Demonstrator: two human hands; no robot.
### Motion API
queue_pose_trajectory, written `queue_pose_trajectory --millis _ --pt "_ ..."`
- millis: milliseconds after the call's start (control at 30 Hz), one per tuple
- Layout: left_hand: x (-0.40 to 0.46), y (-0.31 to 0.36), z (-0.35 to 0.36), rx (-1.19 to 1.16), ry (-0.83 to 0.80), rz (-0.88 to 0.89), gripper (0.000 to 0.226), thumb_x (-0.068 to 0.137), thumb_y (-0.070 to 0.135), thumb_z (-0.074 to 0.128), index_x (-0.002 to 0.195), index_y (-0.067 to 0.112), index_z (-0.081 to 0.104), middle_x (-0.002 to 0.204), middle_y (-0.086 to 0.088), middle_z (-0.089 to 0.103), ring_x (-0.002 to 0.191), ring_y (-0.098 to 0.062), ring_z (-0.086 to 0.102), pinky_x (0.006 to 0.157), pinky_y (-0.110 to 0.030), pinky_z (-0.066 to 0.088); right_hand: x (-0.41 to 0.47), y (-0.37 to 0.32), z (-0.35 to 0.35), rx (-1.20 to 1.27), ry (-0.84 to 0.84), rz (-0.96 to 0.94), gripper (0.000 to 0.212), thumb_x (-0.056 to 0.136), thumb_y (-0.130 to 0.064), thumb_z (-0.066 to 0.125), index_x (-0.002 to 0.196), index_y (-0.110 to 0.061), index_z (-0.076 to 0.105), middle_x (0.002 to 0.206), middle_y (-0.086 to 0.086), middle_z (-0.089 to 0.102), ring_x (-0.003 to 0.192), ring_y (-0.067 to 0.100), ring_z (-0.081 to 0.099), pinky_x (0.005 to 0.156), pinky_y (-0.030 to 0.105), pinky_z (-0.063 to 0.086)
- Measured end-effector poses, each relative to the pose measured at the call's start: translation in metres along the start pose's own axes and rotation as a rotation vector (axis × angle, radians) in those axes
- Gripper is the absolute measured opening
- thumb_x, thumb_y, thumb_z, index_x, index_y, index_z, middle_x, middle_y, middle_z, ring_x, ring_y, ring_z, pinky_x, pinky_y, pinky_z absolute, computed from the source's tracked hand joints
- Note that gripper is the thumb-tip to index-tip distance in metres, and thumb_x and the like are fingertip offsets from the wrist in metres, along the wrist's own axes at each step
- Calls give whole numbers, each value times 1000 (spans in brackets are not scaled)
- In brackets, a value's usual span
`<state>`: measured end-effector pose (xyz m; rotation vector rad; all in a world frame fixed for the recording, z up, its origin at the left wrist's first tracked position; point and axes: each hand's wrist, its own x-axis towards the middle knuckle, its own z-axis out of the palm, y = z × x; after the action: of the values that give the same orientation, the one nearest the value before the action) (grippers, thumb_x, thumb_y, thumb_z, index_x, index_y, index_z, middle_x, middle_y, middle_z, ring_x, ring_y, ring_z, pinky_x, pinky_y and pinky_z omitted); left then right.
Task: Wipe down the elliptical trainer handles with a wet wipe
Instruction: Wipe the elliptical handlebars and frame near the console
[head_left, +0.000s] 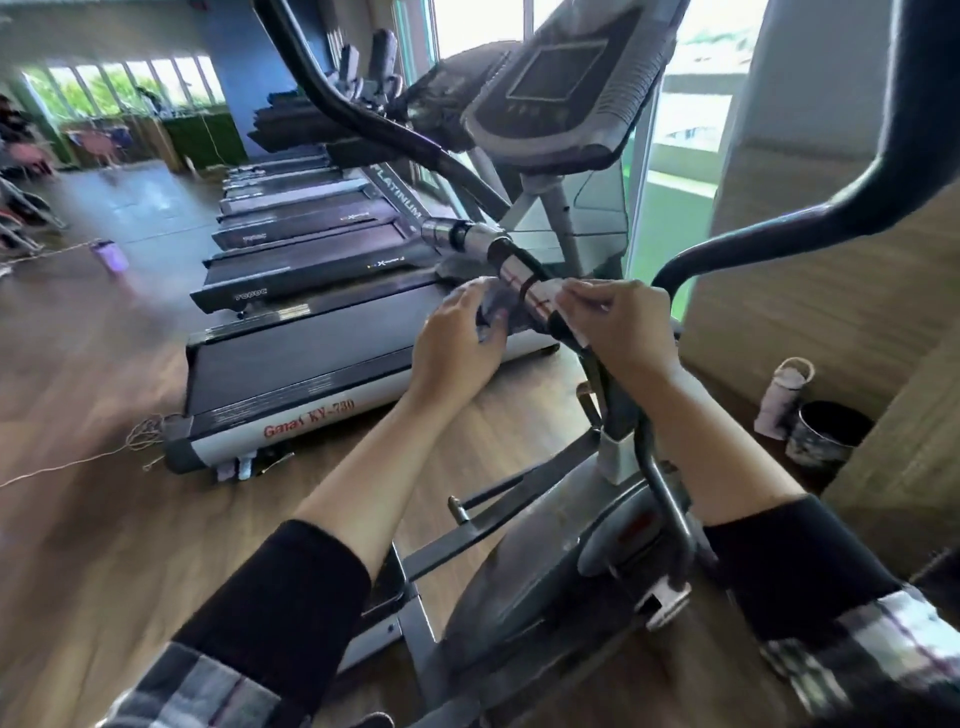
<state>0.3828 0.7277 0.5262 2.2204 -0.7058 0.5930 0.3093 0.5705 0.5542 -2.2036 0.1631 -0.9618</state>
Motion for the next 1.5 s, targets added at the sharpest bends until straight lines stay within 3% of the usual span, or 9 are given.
queue_pose_trajectory --millis 67,233,367,600,967,1100,1233,1333,1500 --pt "9 -6 4 -40 -2 31 45 90 26 53 131 8 57 135 -8 58 125 -24 54 101 -23 36 -2 -3 -1 -37 0 9 19 86 -21 66 99 -9 74 92 11 74 87 20 69 87 29 49" --pt "29 -14 22 -120 -6 128 45 88 28 52 126 6 61 131 -7 62 124 -22 56 105 -32 43 7 -4 3 36 -33 169 20 86 -28 65 102 -18 73 90 2 75 71 -1 62 66 3 41" --pt "38 -15 34 -185 -5 217 46 88 34 47 122 8 65 128 -9 64 122 -21 57 104 -35 45 10 1 6 96 -6 228 23 85 -30 68 102 -16 73 87 5 75 49 -15 48 55 2 37" --pt "49 -26 39 -248 9 277 36 95 27 48 119 7 66 127 -6 64 124 -19 56 106 -40 44 13 -6 9 79 8 235 16 83 -25 69 96 -18 76 74 2 74 48 -6 51 57 14 44" --pt "101 -61 43 -233 -83 533 32 98 26 46 118 11 67 123 -5 66 121 -18 57 105 -50 41 -1 -24 11 -29 102 320 15 83 -32 72 93 -22 76 74 -4 74 56 3 61 43 2 34" --pt "115 -72 47 -277 -114 625 28 99 26 50 115 11 67 118 -2 68 117 -17 59 102 -54 41 15 -33 30 -96 119 335 14 82 -27 71 95 -23 76 73 -3 74 53 -10 54 49 2 37" --pt "116 -75 49 -383 -84 624 27 96 24 52 112 11 69 112 -1 69 113 -18 60 104 -51 38 -6 -36 30 -167 182 321 16 79 -23 74 96 -23 75 96 -7 73 84 -10 62 74 0 43" --pt "114 -76 53 -430 -51 619 26 95 23 53 111 12 70 110 -1 70 112 -18 60 104 -53 37 -12 -40 36 -228 241 317 17 78 -26 75 95 -26 76 99 -12 72 95 -10 61 93 10 43" --pt "114 -80 56 -443 -48 604 27 97 28 50 112 16 69 112 3 68 114 -15 58 107 -56 32 10 -53 53 -270 224 357 18 80 -35 73 97 -28 75 90 -14 73 86 -3 63 84 15 50"
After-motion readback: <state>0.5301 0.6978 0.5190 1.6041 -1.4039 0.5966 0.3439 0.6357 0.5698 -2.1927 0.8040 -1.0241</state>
